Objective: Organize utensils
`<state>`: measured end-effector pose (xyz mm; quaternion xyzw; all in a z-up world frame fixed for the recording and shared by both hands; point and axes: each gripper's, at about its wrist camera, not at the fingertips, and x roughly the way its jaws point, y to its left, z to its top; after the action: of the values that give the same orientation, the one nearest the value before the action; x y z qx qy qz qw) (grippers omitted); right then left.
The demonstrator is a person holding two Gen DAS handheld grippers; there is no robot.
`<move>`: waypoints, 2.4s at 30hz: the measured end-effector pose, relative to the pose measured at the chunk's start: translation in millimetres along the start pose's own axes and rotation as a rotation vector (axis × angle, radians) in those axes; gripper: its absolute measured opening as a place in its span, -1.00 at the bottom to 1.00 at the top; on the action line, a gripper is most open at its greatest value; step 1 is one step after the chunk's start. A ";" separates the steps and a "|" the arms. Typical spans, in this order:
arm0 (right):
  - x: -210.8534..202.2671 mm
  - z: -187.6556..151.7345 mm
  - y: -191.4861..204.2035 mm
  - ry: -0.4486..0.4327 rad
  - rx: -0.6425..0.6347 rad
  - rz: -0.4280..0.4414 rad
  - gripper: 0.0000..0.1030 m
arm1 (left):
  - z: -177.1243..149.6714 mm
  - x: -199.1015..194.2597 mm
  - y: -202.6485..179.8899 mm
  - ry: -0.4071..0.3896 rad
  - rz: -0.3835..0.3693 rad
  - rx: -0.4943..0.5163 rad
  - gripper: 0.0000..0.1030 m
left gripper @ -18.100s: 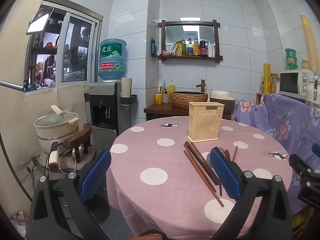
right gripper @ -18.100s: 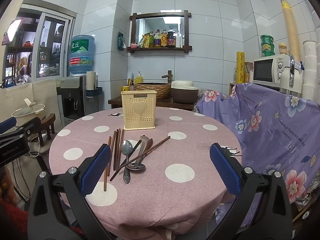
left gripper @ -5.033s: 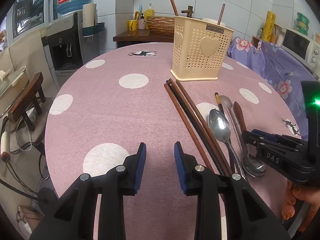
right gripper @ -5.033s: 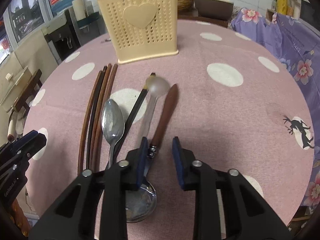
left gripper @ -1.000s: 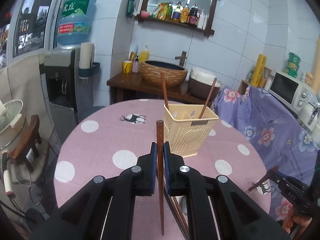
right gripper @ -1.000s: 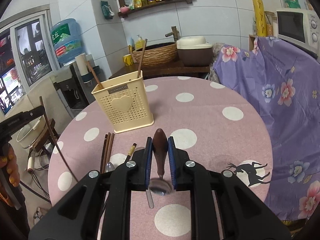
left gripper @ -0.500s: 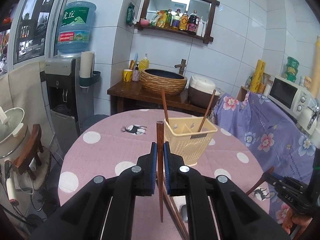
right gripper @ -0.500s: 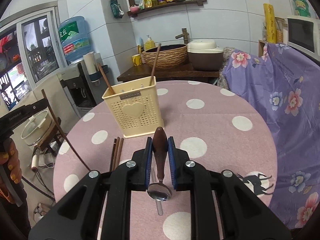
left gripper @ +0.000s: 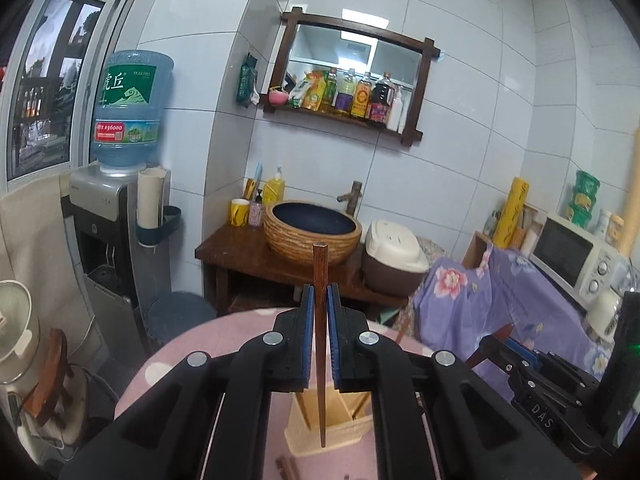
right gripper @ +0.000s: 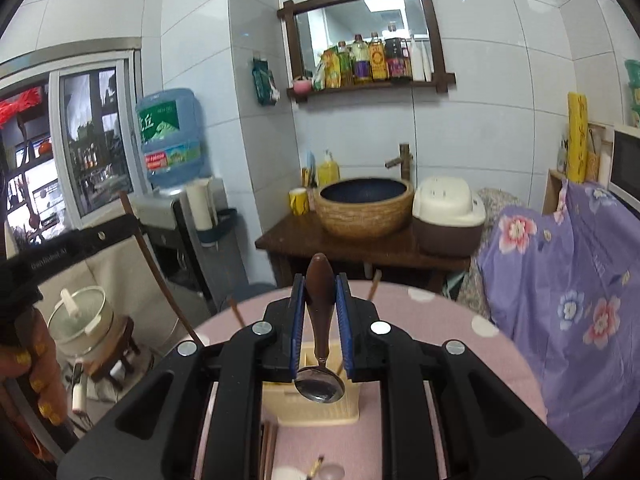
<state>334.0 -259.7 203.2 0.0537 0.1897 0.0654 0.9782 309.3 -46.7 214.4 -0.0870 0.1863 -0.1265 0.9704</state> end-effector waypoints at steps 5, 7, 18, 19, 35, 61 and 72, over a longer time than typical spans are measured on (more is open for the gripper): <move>44.8 -2.0 -1.9 0.033 -0.002 -0.002 -0.68 | -3.7 35.8 -4.5 0.003 0.008 0.005 -0.85; 62.2 -15.6 -5.8 0.063 0.002 -0.006 -0.68 | -14.7 48.5 -5.1 0.015 -0.002 0.010 -0.85; 109.7 -78.7 -19.1 0.184 0.006 -0.014 -0.68 | -86.1 104.6 12.9 0.176 0.016 0.015 -0.85; 110.5 -82.2 -17.5 0.182 0.001 -0.017 -0.68 | -90.3 108.1 14.2 0.188 0.018 0.015 -0.85; 77.8 -108.8 -19.6 0.106 0.006 -0.054 -0.05 | -118.8 74.8 24.1 0.159 0.045 0.037 0.19; -20.0 -329.4 42.3 0.494 -0.065 0.040 -0.38 | -289.2 -23.9 81.4 0.457 0.088 -0.062 0.01; -30.6 -351.4 64.6 0.530 -0.109 0.011 -0.72 | -299.3 -33.3 80.6 0.469 0.067 -0.082 0.01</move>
<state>166.1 -172.4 -101.4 -0.0172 0.4349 0.0927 0.8955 181.7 2.9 -65.7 -0.0884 0.4144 -0.1034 0.8999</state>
